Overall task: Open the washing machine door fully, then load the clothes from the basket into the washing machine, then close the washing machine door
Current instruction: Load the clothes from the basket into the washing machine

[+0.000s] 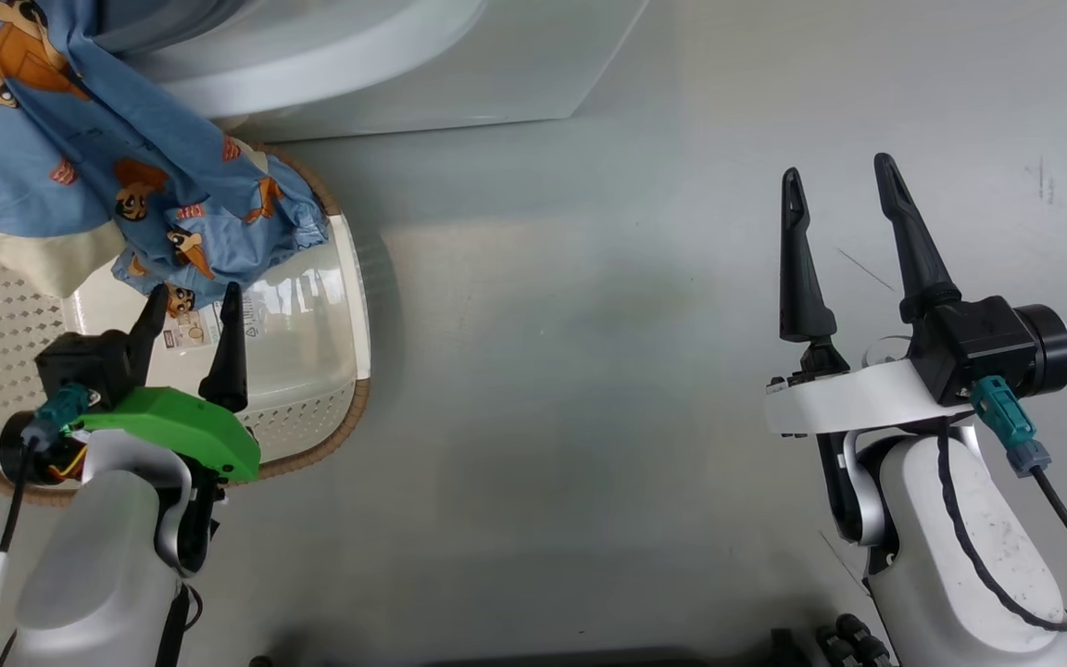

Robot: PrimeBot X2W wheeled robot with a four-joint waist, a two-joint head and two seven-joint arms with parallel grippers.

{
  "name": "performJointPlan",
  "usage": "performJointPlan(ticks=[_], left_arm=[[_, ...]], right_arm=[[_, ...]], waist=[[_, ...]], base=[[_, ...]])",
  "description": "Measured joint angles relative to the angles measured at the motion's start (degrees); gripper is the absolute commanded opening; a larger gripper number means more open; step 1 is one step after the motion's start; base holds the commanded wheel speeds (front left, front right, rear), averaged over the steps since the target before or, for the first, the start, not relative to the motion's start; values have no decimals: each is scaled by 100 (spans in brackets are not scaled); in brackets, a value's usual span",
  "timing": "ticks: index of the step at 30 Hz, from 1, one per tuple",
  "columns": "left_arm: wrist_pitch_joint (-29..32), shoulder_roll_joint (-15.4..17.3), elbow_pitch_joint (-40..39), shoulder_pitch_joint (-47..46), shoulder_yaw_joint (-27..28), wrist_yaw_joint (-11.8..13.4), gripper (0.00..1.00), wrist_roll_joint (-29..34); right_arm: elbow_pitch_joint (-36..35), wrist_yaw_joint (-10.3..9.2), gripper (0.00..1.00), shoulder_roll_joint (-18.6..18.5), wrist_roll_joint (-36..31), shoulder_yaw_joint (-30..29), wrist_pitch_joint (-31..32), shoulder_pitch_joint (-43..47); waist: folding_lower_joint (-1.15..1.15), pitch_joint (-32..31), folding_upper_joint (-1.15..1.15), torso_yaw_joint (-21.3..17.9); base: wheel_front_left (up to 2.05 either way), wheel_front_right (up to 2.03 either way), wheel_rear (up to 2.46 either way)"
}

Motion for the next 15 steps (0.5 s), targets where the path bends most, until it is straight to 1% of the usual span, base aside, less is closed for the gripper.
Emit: performJointPlan(ticks=[7, 15], left_arm=[[69, 83, 482, -422, -11, -1, 100, -168], [263, 163, 764, -932, -281, -1, 100, -361]], right_arm=[[-55, -7, 100, 1, -27, 44, 0, -60], [-92, -34, 100, -1, -27, 90, 0, -141]], waist=[[0, 258, 0, -31], [0, 508, 0, -94]], base=[[0, 0, 0], [0, 0, 0]])
